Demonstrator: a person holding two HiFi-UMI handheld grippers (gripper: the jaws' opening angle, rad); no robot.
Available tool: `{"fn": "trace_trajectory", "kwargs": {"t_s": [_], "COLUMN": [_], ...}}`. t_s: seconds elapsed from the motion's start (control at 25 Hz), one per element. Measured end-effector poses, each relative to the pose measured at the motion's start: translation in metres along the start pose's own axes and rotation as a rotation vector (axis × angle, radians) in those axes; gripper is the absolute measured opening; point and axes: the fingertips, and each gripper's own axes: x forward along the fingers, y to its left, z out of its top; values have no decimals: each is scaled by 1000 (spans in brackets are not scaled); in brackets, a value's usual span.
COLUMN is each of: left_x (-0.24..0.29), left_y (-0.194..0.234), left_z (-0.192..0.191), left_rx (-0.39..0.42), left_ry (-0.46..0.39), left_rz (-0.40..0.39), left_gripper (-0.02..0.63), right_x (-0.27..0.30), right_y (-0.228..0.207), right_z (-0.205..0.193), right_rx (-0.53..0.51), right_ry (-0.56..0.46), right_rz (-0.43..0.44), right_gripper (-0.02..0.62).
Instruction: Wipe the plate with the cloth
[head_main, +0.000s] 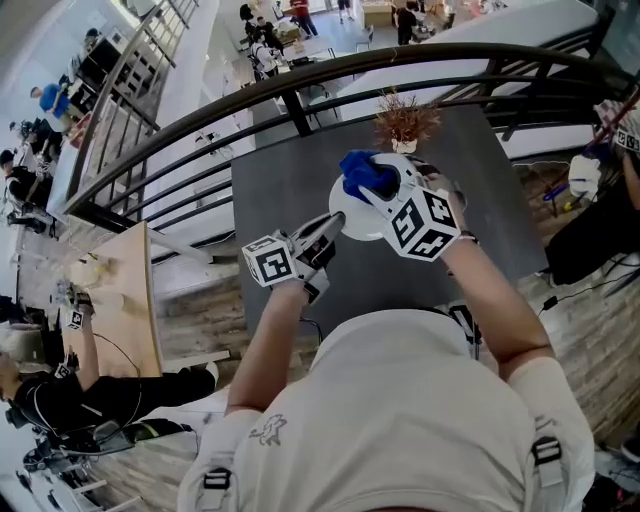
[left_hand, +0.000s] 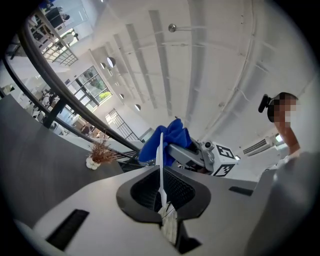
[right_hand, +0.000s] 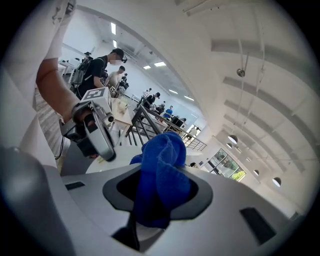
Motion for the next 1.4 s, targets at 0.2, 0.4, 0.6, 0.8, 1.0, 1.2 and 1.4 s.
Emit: {"fn": "trace_trajectory", "kwargs": {"t_s": [0.2,0.4,0.6,0.8,1.0,1.2,1.4], "left_x": [-8,-28,-36,-21,-6,-24,-44], "left_y": [3,15,23,16,3,18,29], "left_z": [26,50,38,20,24,45,54], "left_rx": [-2,-6,6,-28,-39,-142,-25], "left_ry": [-88,-173,-152,-114,-122,-262,-254], "left_rz": [0,54,84,36,-9,45,120], "left_gripper": [21,20,21,21,21,19,20], "right_x": [18,21,16,16,21,26,22], "right_y": [49,72,33,-9,16,66,43], "right_z": [27,-3,-43,-12,31,16,-27], "right_rx": [-26,-1,64,20,-96,-65,18], "right_ry": [-18,35,103,70,6,26,121], "right_rz": [117,171,78,-15,29,185,130], "right_gripper": [132,132,132,132,132,132,132]}}
